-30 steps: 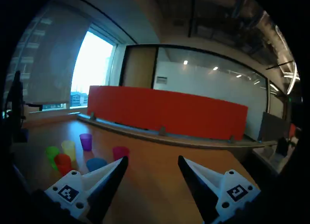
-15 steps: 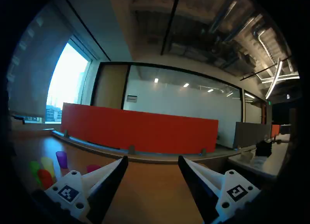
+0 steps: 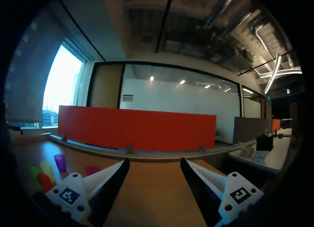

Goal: Pour water

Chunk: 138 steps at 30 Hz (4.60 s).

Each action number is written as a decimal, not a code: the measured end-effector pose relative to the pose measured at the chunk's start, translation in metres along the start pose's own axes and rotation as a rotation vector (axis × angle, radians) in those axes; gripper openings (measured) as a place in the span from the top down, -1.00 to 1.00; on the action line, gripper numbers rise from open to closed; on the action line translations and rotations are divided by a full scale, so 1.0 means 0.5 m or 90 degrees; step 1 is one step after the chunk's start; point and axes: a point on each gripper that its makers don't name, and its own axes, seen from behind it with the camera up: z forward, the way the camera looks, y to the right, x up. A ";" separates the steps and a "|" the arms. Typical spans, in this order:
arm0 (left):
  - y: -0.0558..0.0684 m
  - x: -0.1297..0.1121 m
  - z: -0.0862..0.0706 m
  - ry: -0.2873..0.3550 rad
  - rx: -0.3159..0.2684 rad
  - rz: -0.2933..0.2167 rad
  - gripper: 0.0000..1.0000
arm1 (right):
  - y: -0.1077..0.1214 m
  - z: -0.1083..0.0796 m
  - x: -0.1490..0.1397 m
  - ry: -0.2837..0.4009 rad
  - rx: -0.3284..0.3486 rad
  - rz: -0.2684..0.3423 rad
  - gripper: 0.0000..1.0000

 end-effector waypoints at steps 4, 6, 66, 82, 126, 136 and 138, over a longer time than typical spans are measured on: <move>0.005 -0.015 -0.005 0.001 0.015 0.016 -1.00 | 0.001 0.001 -0.017 -0.013 -0.009 -0.004 -1.00; 0.008 -0.022 -0.008 0.002 0.020 0.018 -1.00 | 0.002 0.002 -0.024 -0.019 -0.012 -0.001 -1.00; -0.006 -0.159 0.026 -0.026 0.059 -0.005 -1.00 | 0.018 -0.008 -0.030 -0.051 -0.034 0.014 -1.00; -0.006 -0.161 0.026 -0.027 0.058 -0.004 -1.00 | 0.026 -0.014 -0.019 -0.044 -0.035 0.011 -1.00; -0.005 -0.161 0.027 -0.027 0.058 -0.003 -1.00 | -0.048 0.021 -0.193 -0.019 0.040 0.069 -1.00; -0.004 -0.161 0.027 -0.027 0.058 -0.003 -1.00 | -0.056 0.029 -0.210 -0.025 0.043 0.058 -1.00; -0.003 -0.161 0.027 -0.027 0.058 -0.003 -1.00 | -0.059 0.030 -0.214 -0.027 0.043 0.055 -1.00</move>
